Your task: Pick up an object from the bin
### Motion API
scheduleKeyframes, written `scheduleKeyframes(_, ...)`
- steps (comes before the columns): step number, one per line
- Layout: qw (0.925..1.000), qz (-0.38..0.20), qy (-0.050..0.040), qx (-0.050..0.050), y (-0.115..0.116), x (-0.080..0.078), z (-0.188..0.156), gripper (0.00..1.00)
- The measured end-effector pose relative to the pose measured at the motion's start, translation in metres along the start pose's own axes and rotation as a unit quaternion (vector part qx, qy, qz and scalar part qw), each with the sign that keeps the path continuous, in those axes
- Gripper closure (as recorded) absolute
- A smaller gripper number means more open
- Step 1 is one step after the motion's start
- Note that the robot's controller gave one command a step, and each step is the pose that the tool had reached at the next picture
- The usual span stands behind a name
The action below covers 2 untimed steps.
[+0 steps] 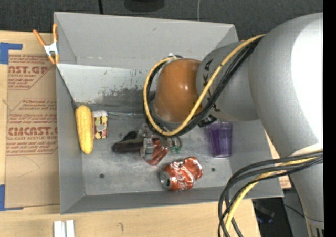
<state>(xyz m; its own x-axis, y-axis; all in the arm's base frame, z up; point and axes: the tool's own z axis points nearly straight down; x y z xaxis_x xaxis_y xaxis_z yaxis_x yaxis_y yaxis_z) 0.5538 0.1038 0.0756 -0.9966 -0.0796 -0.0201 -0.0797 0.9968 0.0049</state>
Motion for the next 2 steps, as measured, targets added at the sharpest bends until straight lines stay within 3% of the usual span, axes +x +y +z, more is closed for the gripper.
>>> scheduleKeyframes(1, 1.0, 0.0, 0.0, 0.0, 0.0, 0.0, 0.0, 1.0)
scheduleKeyframes(2, 0.9999, 0.01, 0.0079, 0.002, -0.027, -0.004, -0.144, 1.0)
